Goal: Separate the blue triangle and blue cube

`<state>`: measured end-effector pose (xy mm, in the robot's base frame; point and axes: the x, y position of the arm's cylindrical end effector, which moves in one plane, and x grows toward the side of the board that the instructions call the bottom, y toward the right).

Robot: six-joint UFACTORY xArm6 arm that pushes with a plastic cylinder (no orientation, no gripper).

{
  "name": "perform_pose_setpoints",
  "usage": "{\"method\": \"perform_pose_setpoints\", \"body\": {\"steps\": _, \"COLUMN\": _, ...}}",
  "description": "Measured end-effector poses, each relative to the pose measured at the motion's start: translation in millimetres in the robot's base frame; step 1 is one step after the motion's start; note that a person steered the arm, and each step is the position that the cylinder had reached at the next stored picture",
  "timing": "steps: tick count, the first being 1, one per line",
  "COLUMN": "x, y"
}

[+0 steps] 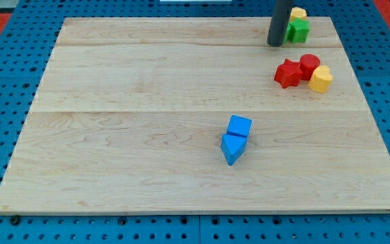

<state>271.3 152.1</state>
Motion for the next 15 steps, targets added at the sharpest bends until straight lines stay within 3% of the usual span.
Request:
{"method": "perform_pose_setpoints", "body": {"steps": 1, "x": 0, "y": -19}}
{"method": "perform_pose_setpoints", "body": {"steps": 3, "x": -40, "y": -26}}
{"method": "perform_pose_setpoints", "body": {"steps": 4, "x": -21, "y": -69}}
{"method": "perform_pose_setpoints", "body": {"steps": 6, "x": 64, "y": -239}}
{"method": "perform_pose_setpoints", "body": {"steps": 7, "x": 136, "y": -312}}
{"method": "perform_pose_setpoints", "body": {"steps": 8, "x": 222, "y": -337}}
{"method": "perform_pose_setpoints", "body": {"steps": 9, "x": 316, "y": -337}}
{"method": "perform_pose_setpoints", "body": {"steps": 10, "x": 348, "y": -326}}
{"method": "perform_pose_setpoints", "body": {"steps": 11, "x": 347, "y": -287}}
{"method": "perform_pose_setpoints", "body": {"steps": 13, "x": 345, "y": -126}}
{"method": "perform_pose_setpoints", "body": {"steps": 15, "x": 315, "y": 5}}
